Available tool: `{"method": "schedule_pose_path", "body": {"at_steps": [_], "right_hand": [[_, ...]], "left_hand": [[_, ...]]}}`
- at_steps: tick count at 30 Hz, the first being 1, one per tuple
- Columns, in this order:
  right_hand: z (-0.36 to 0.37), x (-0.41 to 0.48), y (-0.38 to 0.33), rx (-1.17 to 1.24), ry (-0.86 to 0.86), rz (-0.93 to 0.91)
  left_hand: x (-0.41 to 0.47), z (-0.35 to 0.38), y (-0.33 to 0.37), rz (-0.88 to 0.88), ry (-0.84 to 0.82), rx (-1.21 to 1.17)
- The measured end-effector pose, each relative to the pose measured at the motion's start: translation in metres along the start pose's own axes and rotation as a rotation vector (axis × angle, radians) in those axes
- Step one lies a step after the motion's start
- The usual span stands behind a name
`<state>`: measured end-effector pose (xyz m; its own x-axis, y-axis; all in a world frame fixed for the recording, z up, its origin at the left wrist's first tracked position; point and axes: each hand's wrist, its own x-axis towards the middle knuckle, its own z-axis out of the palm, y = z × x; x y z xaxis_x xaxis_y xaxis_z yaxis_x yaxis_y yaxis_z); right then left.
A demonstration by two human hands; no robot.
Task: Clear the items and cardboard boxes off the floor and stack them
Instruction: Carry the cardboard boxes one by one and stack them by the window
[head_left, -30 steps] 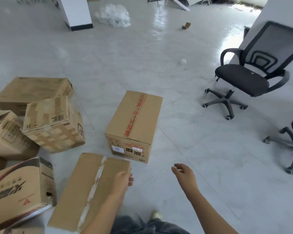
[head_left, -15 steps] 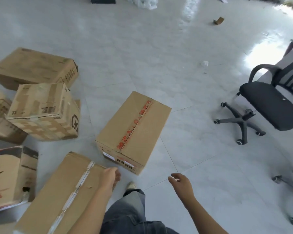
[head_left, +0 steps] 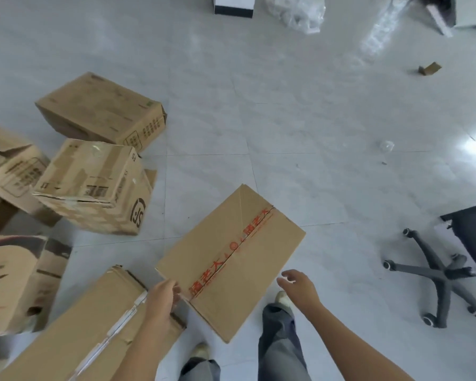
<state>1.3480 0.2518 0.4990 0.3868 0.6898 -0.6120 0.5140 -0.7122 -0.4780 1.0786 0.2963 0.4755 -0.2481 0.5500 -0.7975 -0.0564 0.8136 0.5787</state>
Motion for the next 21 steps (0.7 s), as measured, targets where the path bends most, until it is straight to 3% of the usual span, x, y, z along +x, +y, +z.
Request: {"method": "schedule_pose_path", "body": {"at_steps": [8, 15, 21], "right_hand": [[-0.059, 0.171, -0.042, -0.189, -0.24, -0.069], [-0.091, 0.284, -0.061, -0.456, -0.373, -0.098], [-0.095, 0.323, -0.069, -0.679, -0.432, -0.167]], "left_hand": [[0.029, 0.056, 0.03, -0.072, 0.316, -0.192], [0.022, 0.13, 0.024, -0.089, 0.455, -0.312], [0.025, 0.159, -0.005, -0.246, 0.531, -0.306]]}}
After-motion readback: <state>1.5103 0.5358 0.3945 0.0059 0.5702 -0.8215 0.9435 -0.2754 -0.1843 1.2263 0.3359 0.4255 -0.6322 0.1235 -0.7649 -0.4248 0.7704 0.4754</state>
